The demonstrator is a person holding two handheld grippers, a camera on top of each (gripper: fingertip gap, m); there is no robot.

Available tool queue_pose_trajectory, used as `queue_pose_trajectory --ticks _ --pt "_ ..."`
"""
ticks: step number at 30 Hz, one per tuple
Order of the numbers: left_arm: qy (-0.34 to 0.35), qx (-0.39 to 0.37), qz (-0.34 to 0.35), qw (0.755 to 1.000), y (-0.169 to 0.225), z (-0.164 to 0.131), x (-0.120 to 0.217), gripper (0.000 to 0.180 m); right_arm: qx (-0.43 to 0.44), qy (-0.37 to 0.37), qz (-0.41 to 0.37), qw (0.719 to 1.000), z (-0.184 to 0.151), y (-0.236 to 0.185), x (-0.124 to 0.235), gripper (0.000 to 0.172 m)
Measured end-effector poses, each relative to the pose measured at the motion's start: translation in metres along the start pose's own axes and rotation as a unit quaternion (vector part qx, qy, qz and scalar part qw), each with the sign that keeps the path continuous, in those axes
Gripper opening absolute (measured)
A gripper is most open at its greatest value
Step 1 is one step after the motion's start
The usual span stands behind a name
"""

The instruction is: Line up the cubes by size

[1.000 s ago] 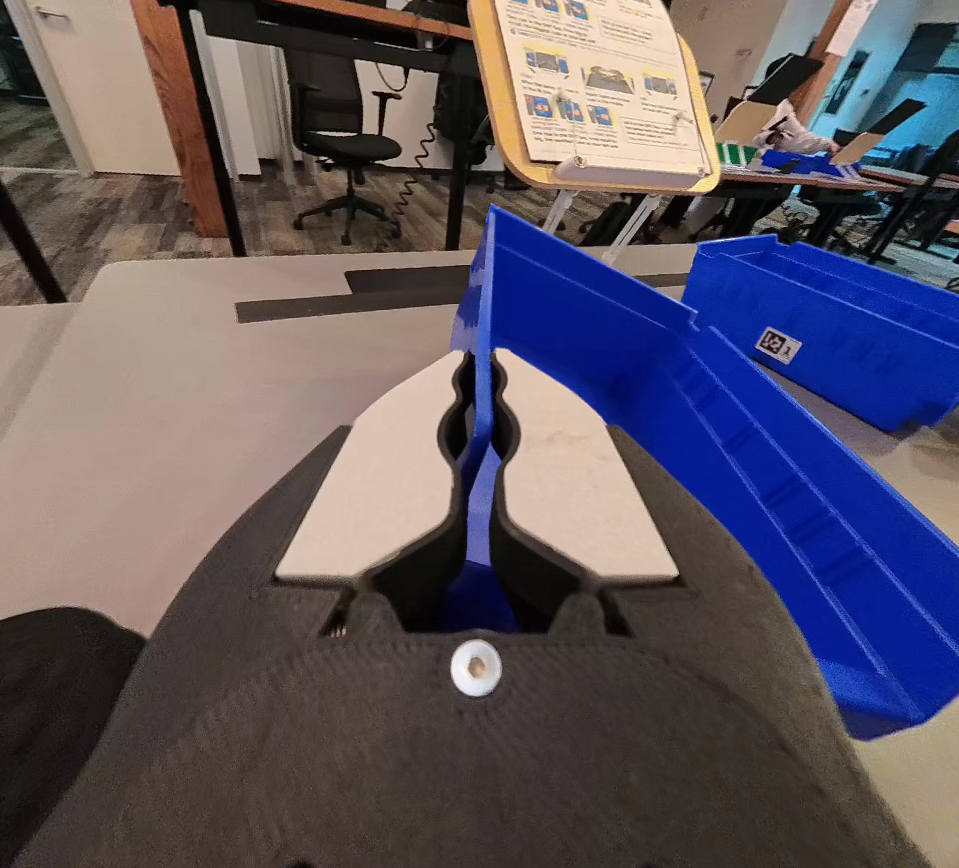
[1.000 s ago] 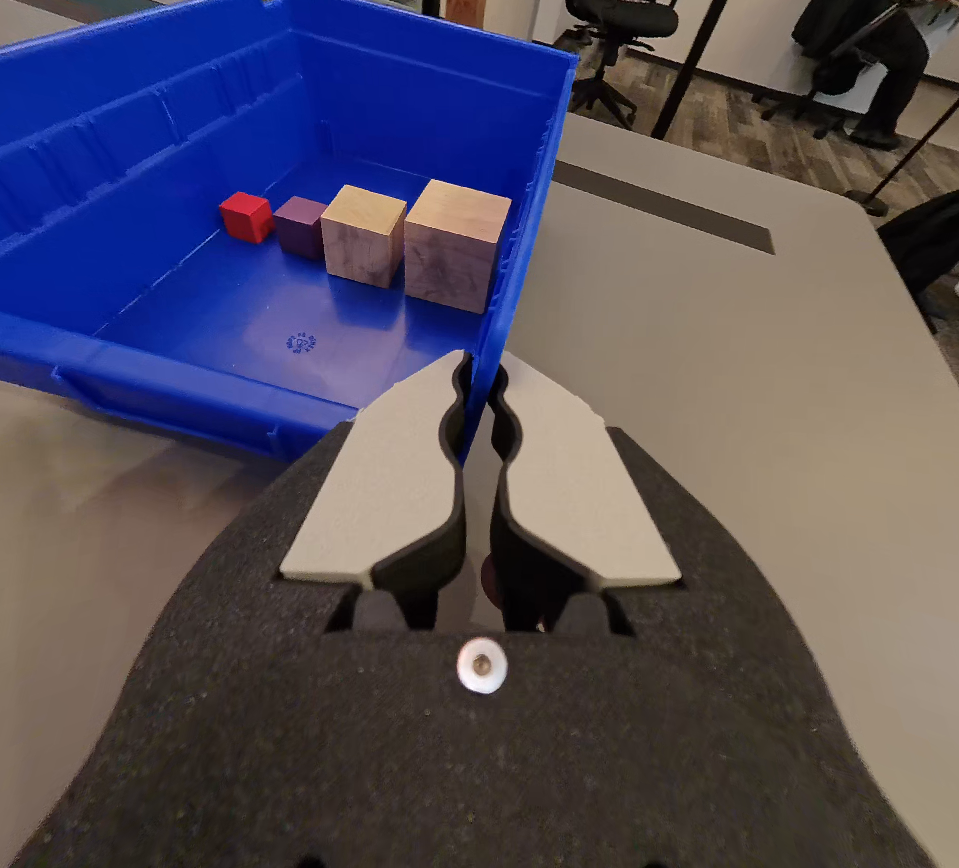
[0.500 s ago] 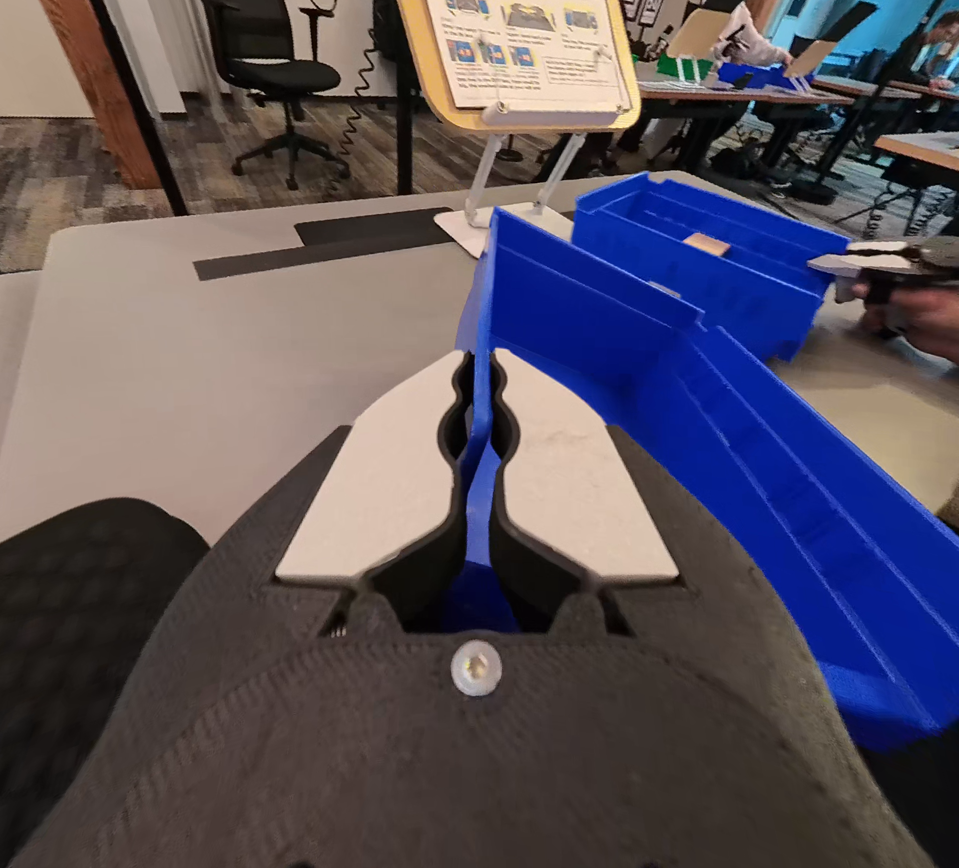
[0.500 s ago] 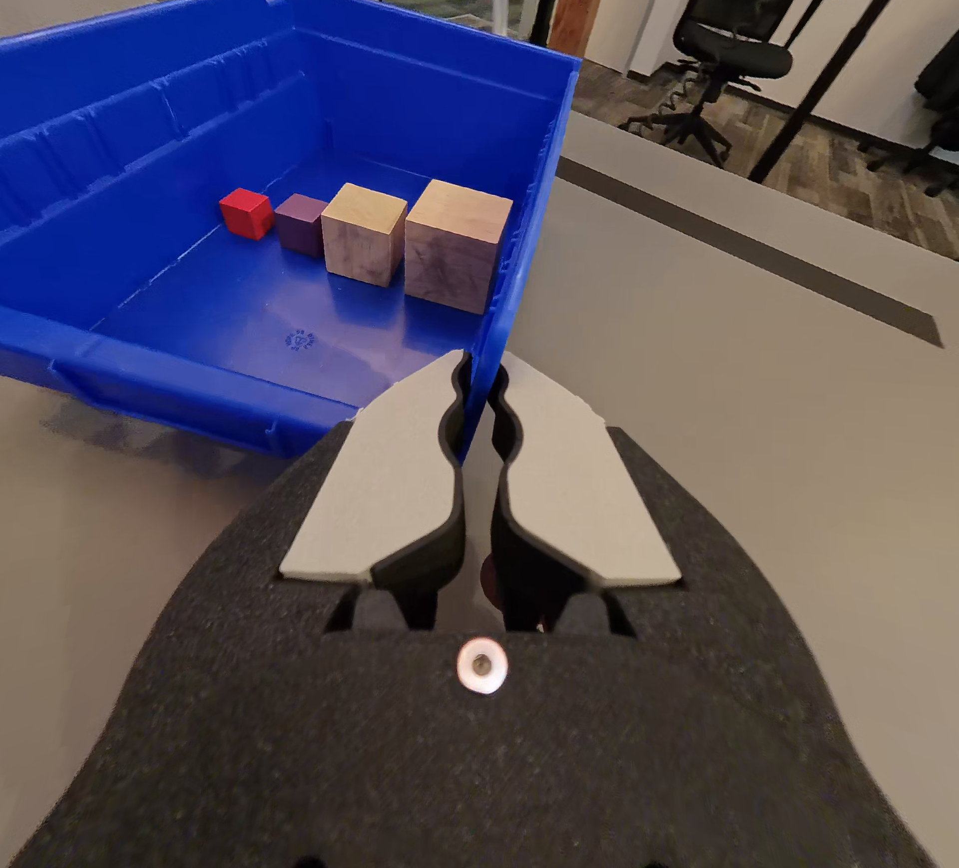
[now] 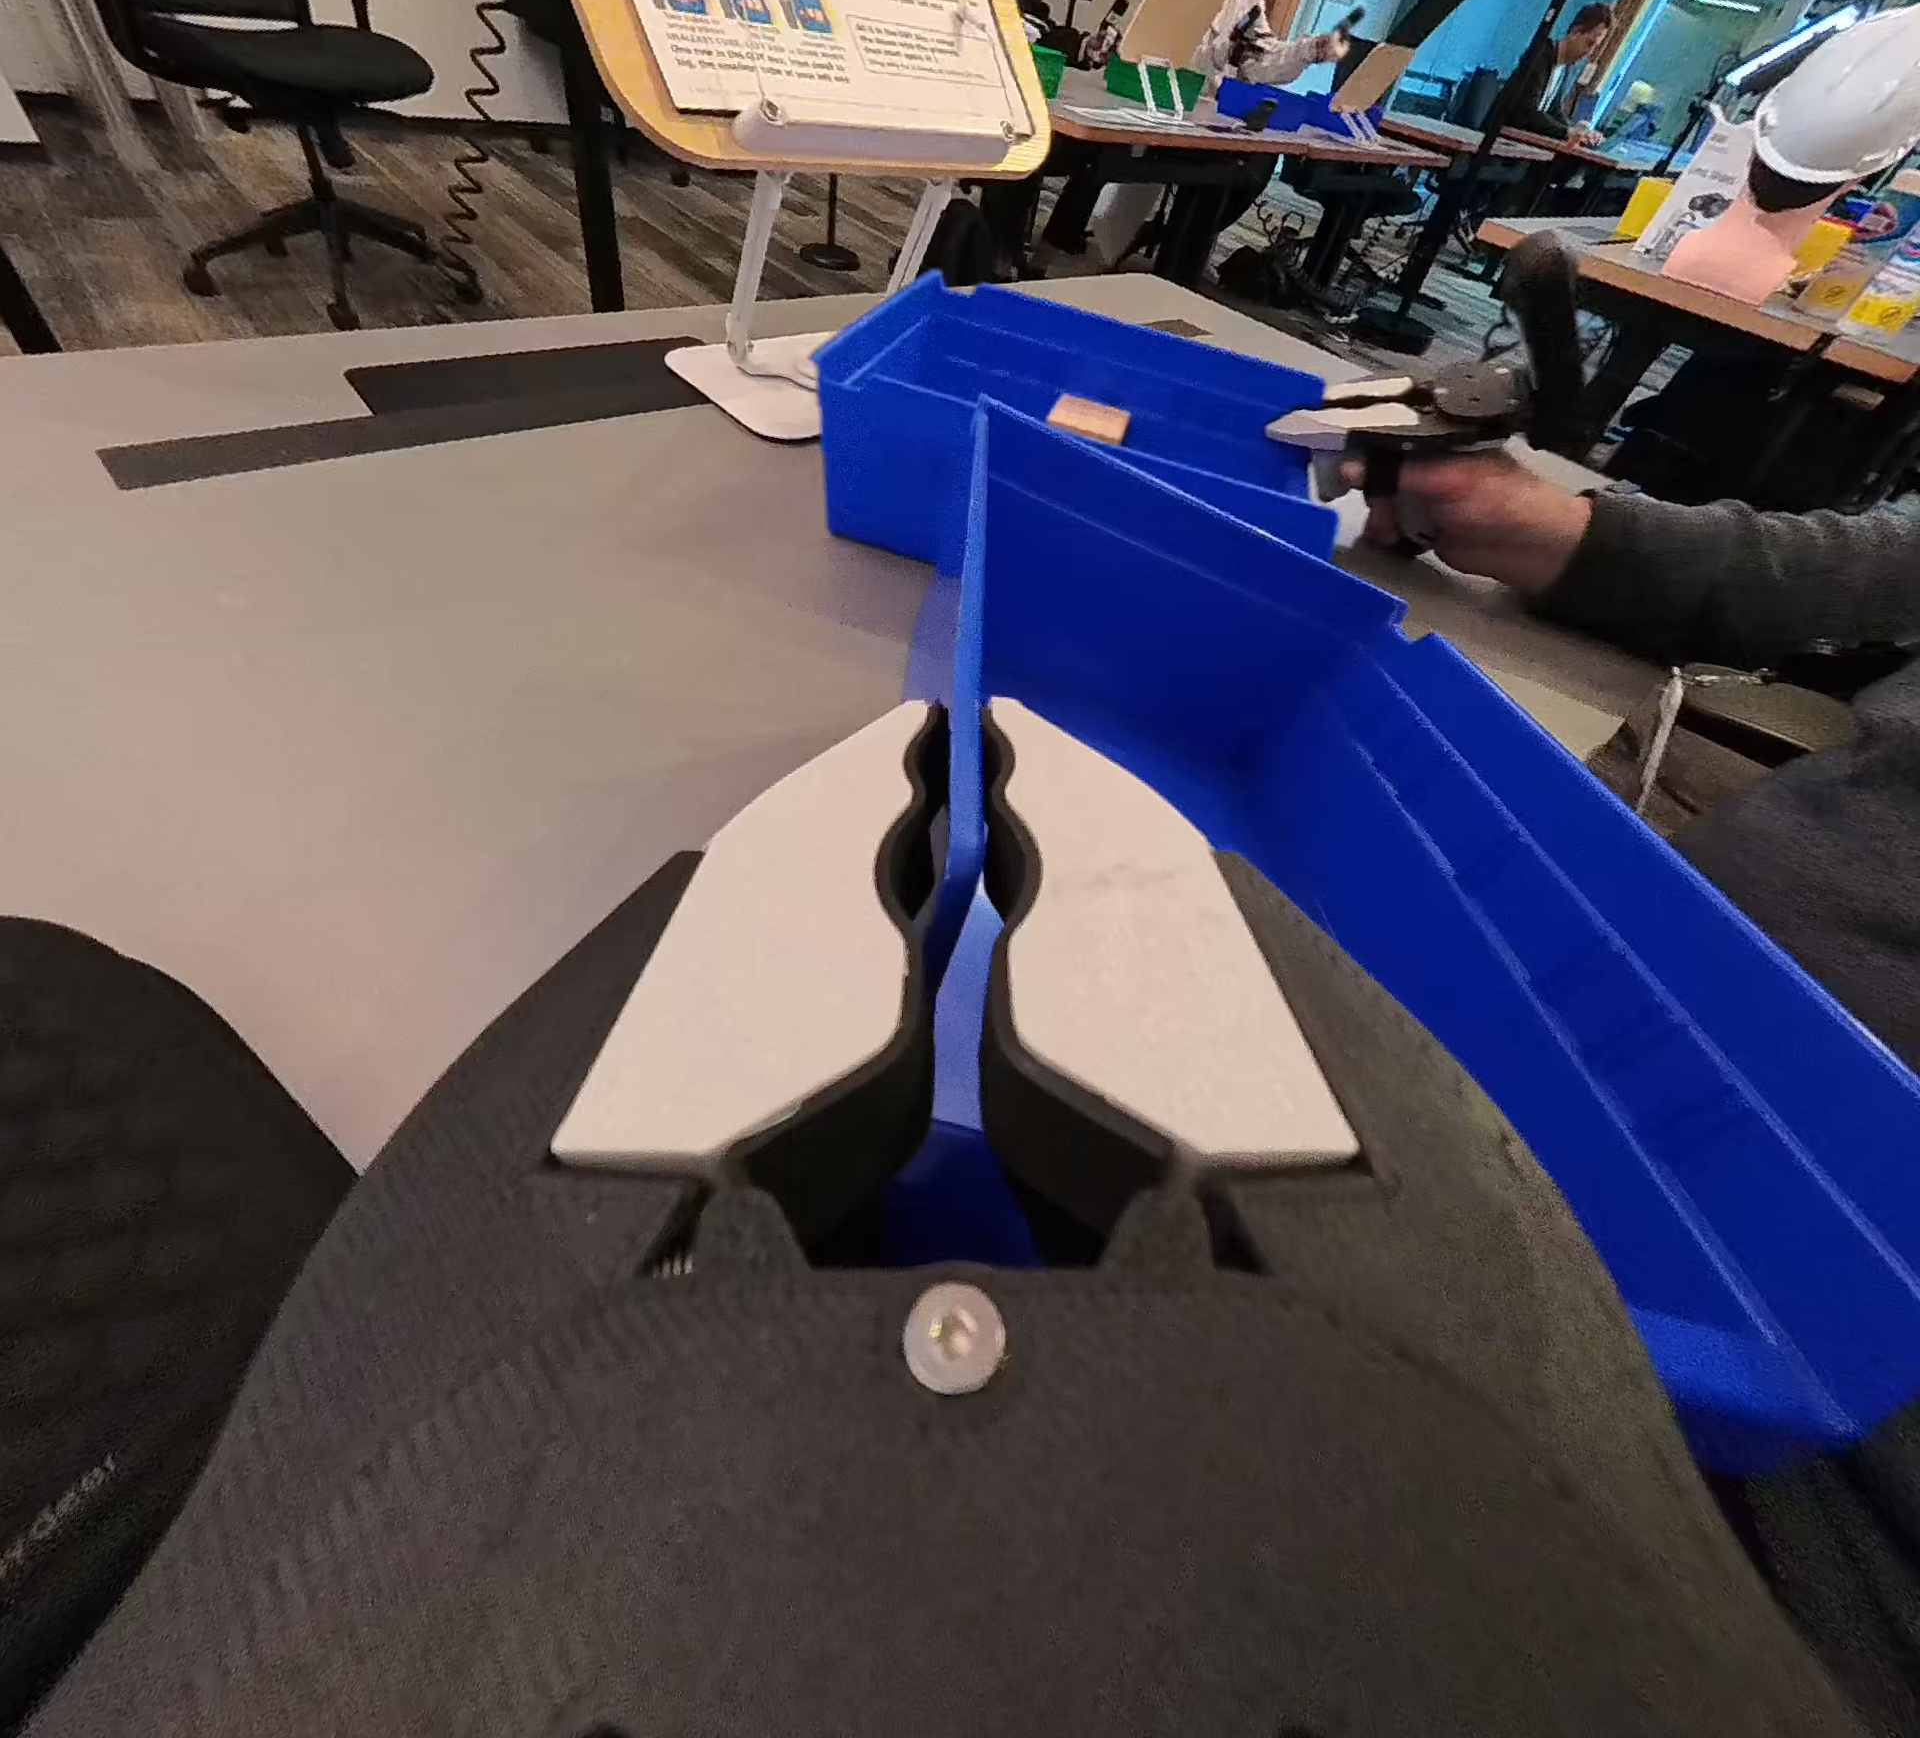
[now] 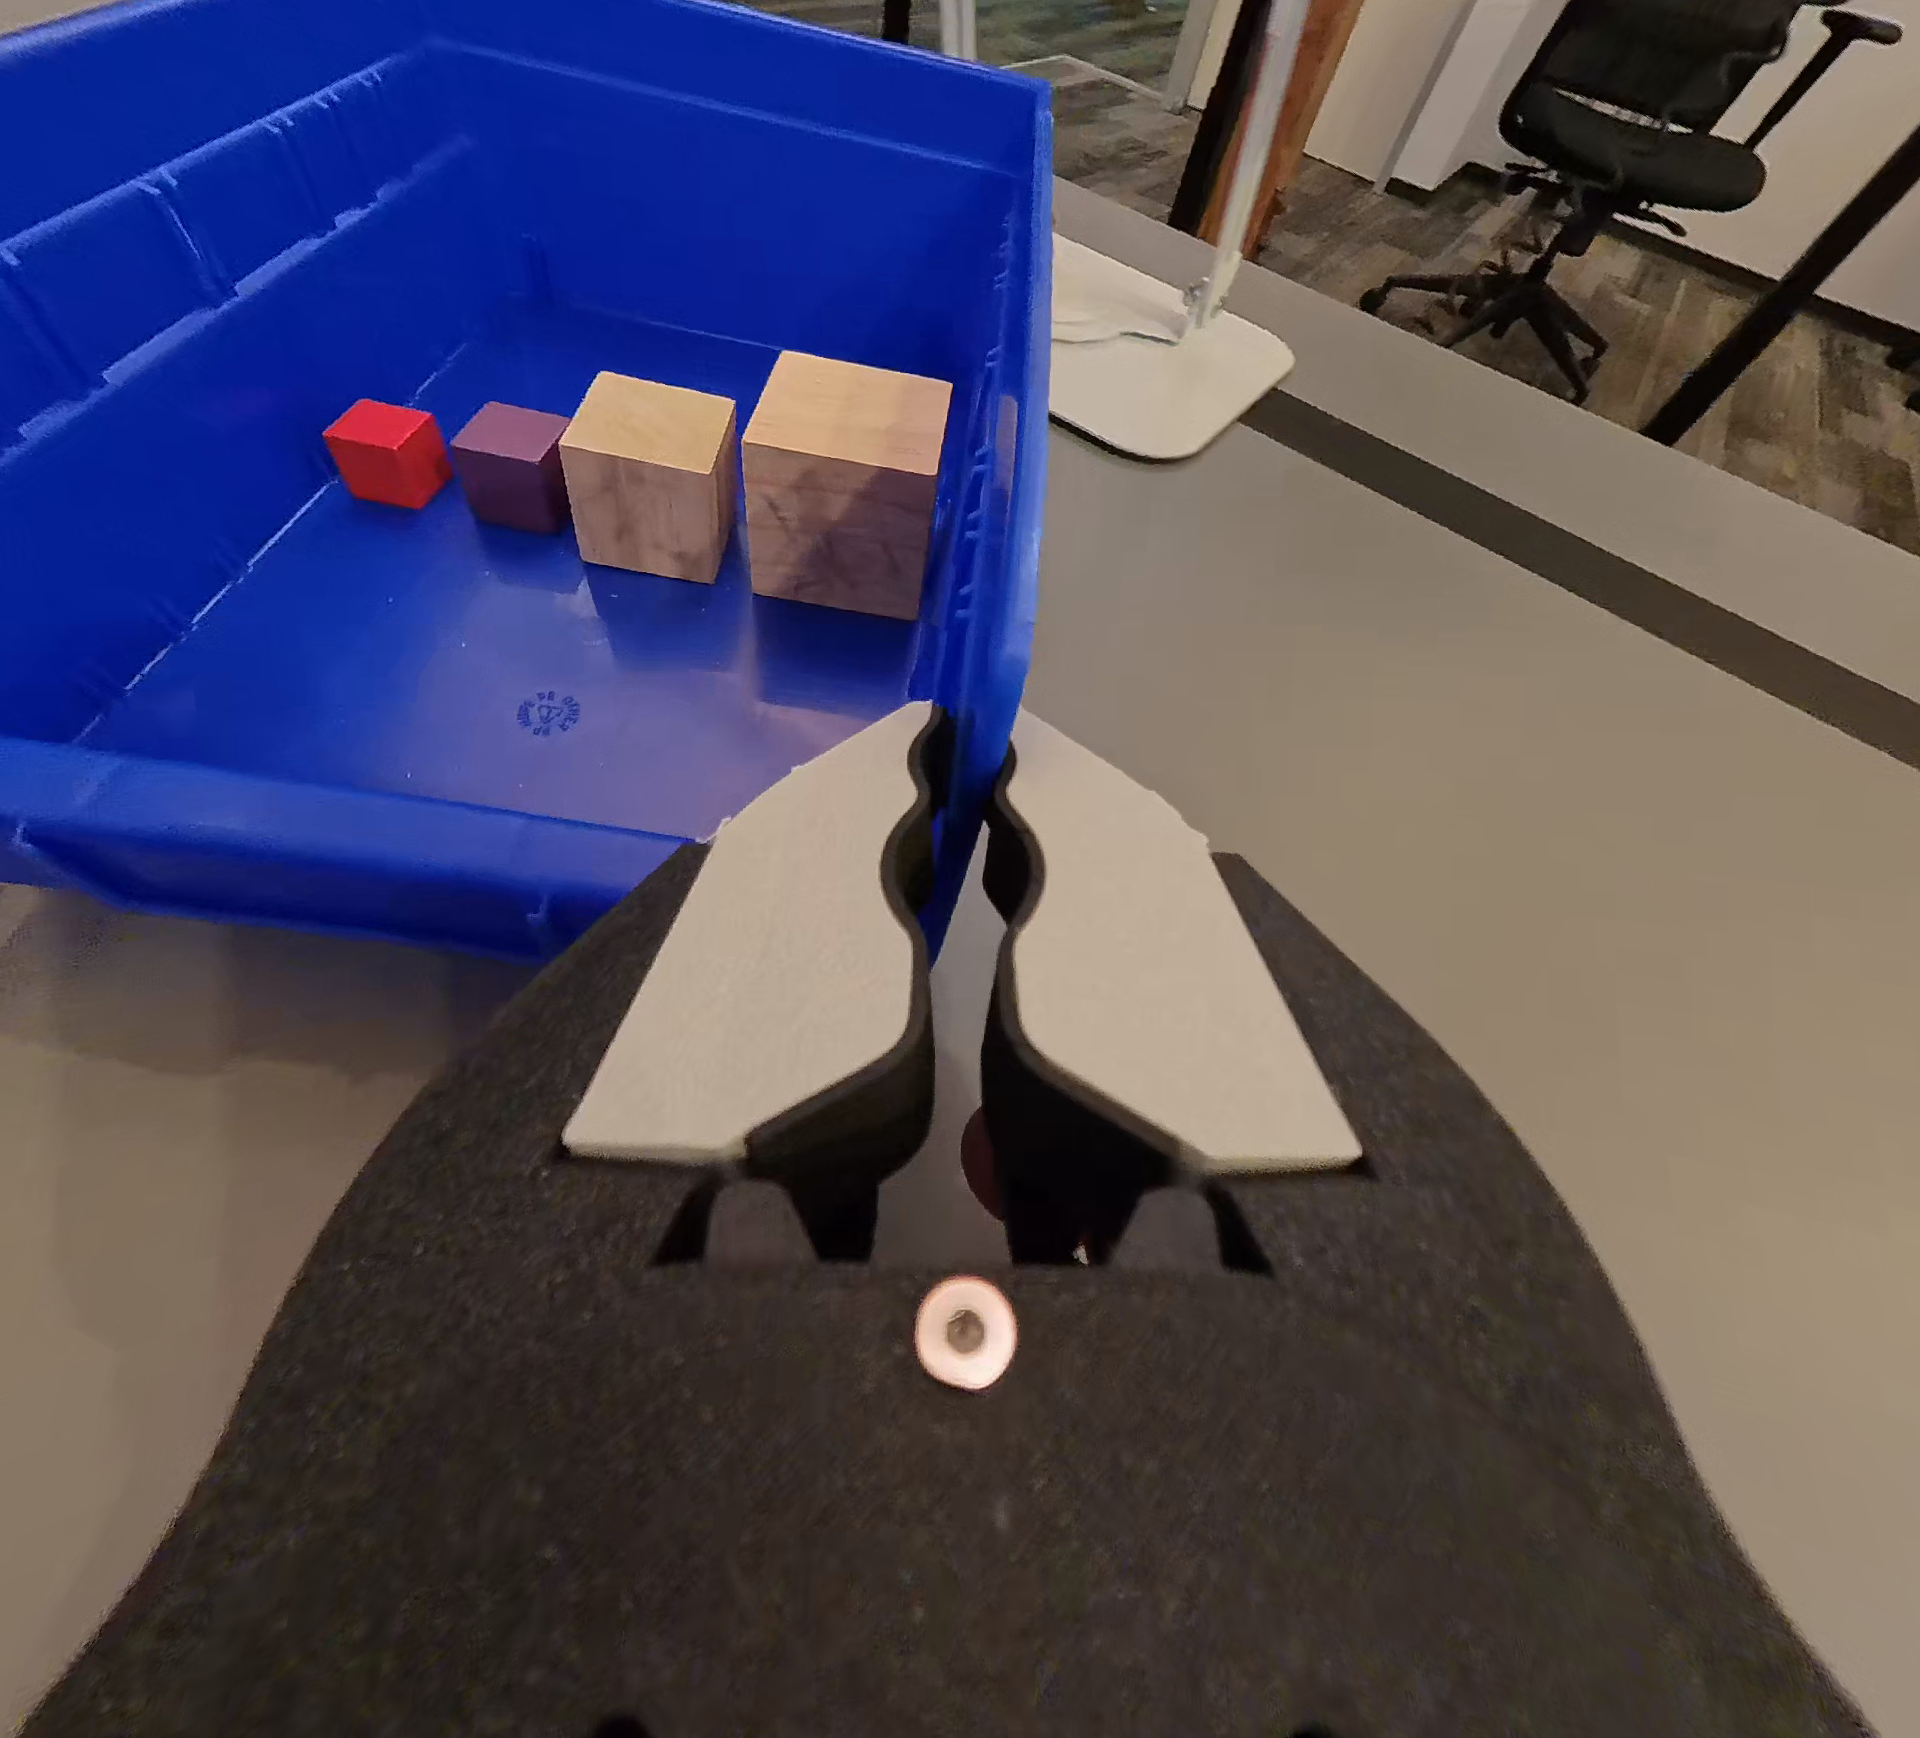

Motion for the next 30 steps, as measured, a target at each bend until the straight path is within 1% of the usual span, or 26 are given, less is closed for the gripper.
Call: queue_pose_trajectory --ticks 7,16,17,20,23,30 --pt "-0.005 0.001 -0.029 1.0 0.018 -0.002 0.008 0.005 0.004 0.002 0.018 1.0 0.01 -0.029 -0.041 0.004" --pt "-0.023 0.006 -0.085 0.996 0.042 -0.01 0.0 0.004 0.01 0.005 0.041 0.999 0.024 -0.07 -0.095 0.005" --pt "-0.02 0.008 -0.085 0.996 0.04 -0.009 -0.001 0.004 0.006 0.004 0.032 0.999 0.024 -0.069 -0.101 0.005" --pt "-0.028 0.007 -0.084 0.996 0.04 -0.012 -0.001 0.004 -0.025 -0.001 0.041 0.999 0.026 -0.069 -0.117 0.006" --pt "-0.025 0.0 -0.085 0.996 0.042 -0.008 0.002 0.004 -0.012 0.001 0.041 0.999 0.028 -0.073 -0.129 0.007" --pt "-0.026 0.008 -0.102 0.994 0.048 -0.013 -0.006 0.004 -0.009 -0.002 0.049 0.999 0.033 -0.086 -0.157 0.007"
Point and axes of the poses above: each gripper's, where its closed fingertips meet, x back along the fingers, z out of its top, y = z × x across the jaws, the point moved 1 cm from there along x, back along the fingers, and after that the axes turned 12 degrees about y, right-handed, at the moved point
